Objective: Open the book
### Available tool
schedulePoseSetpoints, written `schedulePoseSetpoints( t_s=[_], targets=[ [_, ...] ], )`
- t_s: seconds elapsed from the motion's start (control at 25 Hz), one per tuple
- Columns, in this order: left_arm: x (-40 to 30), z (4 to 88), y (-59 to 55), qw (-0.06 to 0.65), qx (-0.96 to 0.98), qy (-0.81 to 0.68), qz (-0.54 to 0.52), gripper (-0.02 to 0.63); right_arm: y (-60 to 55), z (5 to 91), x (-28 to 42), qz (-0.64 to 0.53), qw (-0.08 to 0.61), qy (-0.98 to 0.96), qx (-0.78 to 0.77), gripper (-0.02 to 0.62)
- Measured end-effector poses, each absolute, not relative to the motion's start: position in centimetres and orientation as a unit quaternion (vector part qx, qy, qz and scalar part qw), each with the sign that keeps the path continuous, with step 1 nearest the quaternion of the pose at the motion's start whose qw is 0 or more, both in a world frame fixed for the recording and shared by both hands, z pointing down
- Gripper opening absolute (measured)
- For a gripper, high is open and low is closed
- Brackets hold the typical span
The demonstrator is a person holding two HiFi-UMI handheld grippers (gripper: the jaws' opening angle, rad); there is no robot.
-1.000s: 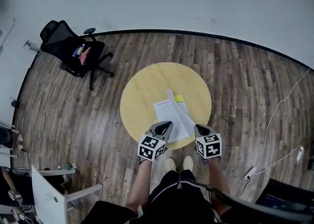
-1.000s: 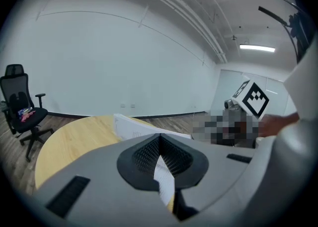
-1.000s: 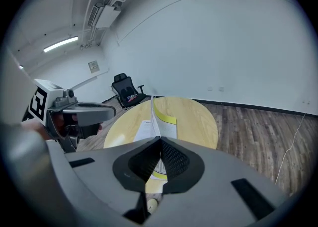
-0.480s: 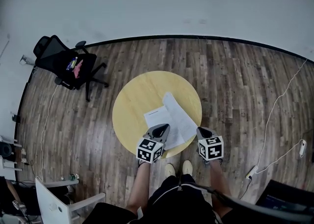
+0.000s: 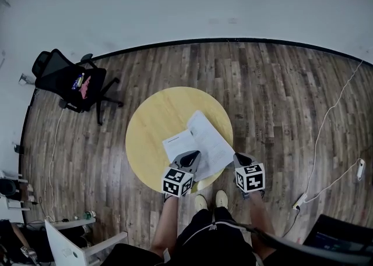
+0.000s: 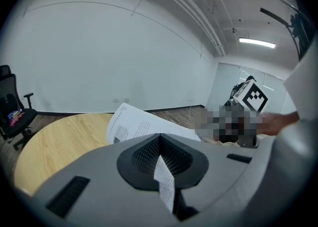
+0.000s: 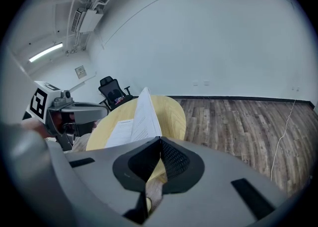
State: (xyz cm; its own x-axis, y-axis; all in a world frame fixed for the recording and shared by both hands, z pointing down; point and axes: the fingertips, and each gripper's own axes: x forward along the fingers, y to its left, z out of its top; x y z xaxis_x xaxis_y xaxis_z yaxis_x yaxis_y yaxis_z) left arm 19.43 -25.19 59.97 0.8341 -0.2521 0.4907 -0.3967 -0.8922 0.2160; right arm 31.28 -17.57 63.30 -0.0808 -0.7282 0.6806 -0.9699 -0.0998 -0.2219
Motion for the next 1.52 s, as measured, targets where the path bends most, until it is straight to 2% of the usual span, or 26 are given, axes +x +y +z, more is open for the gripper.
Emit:
schedulePoseSetpoints(
  t_s=[0.84, 1.52],
  targets=[
    [21.7, 66.7, -24.9, 0.192, 0.926, -0.174, 0.276, 0.000, -16.2, 71.3, 36.9, 0.403, 0.175, -0.617, 0.653, 0.011],
    [21.3, 71.1, -24.5, 0.197, 0.915, -0.164, 0.311, 0.000, -16.0, 76.7, 36.8, 0.439, 0.156, -0.607, 0.644, 0.011]
  ],
)
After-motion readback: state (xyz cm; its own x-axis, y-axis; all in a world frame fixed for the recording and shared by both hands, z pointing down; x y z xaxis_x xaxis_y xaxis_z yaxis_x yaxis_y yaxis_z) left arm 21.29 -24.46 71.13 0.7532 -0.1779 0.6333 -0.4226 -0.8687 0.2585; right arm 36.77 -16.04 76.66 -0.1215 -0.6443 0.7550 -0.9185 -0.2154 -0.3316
